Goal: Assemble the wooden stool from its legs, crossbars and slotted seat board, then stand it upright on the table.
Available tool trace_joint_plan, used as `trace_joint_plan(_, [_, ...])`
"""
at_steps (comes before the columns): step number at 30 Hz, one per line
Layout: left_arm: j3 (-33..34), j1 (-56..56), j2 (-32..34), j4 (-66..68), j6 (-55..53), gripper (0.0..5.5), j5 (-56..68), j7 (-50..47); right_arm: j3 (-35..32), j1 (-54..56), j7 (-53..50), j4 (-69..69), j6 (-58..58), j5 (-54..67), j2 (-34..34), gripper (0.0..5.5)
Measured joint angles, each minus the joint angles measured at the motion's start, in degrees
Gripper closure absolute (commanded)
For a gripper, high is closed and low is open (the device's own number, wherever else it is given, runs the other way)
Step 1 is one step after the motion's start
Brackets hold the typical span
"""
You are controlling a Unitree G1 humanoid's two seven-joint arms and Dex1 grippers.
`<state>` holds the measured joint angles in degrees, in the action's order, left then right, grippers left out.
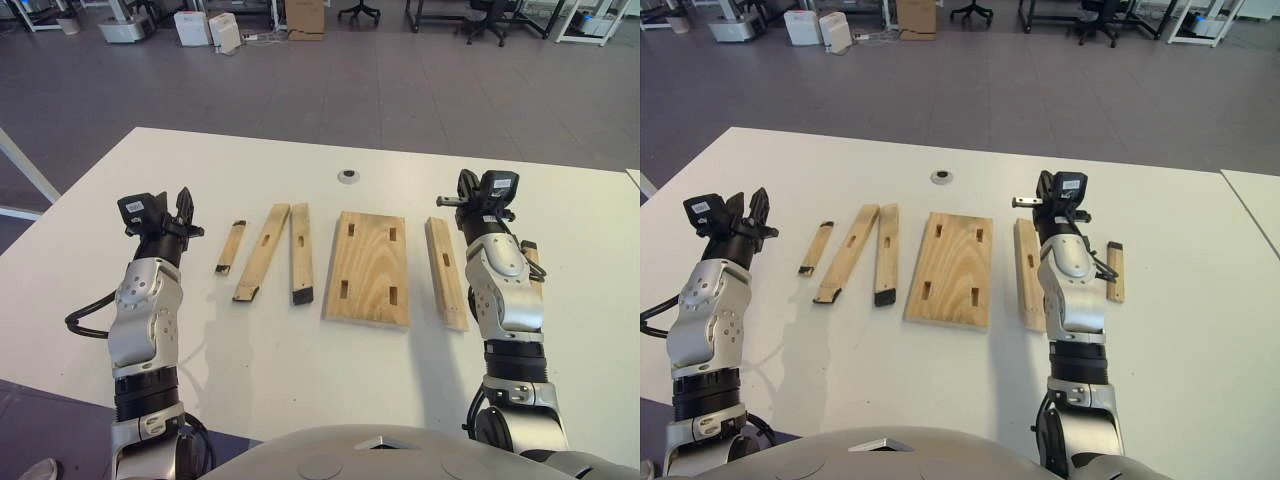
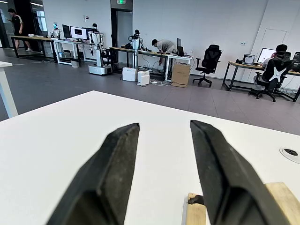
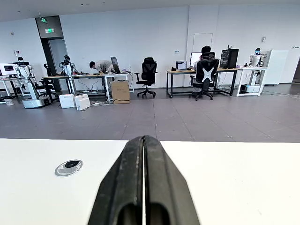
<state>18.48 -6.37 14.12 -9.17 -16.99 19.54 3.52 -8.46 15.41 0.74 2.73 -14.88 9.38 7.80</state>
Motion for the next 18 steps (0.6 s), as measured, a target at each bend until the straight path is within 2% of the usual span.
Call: trace_joint_plan(18, [0.0,0.0,0.0,0.0,0.0,3.50,0.0,0.0,0.0,0.0,0.0,0.0,0.0,0.0,0.0,5.49])
